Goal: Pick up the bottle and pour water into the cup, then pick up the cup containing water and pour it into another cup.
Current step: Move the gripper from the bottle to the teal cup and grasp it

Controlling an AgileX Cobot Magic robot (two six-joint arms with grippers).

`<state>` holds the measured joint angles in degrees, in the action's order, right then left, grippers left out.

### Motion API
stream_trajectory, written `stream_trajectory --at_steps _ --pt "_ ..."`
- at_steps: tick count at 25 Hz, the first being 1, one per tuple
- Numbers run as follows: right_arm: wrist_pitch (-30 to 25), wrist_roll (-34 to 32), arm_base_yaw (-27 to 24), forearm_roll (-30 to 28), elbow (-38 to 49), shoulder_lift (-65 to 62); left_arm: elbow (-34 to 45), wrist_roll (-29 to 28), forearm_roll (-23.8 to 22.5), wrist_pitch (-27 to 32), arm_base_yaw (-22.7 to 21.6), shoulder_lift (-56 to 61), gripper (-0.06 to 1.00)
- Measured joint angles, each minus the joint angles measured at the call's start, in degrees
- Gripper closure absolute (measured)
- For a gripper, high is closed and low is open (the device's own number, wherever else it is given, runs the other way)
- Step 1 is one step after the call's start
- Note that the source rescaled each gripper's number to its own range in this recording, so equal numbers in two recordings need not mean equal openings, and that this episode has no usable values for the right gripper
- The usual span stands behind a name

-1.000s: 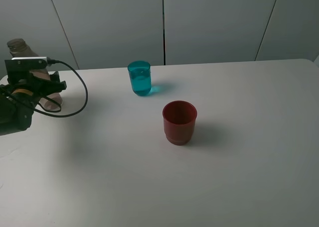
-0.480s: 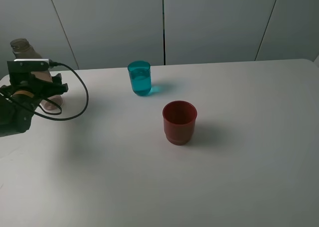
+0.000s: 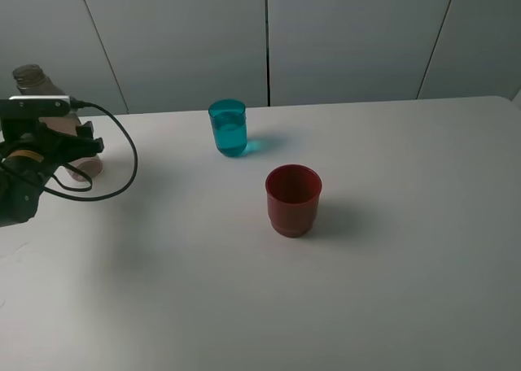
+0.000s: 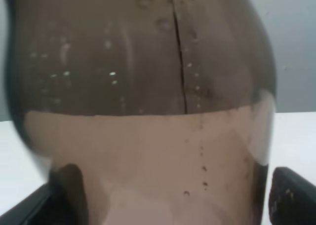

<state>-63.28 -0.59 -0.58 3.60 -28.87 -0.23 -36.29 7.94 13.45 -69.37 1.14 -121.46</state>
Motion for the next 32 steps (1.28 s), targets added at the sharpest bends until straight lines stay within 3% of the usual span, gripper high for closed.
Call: stream_trajectory --at_steps 22,32 --pt "0.00 0.00 0.00 0.00 0.00 0.00 18.28 -0.01 1.87 -0.12 0.51 18.14 -0.06" --pt "0.00 0.00 0.00 0.00 0.00 0.00 22.34 -0.01 2.00 -0.21 8.79 22.61 -0.06"
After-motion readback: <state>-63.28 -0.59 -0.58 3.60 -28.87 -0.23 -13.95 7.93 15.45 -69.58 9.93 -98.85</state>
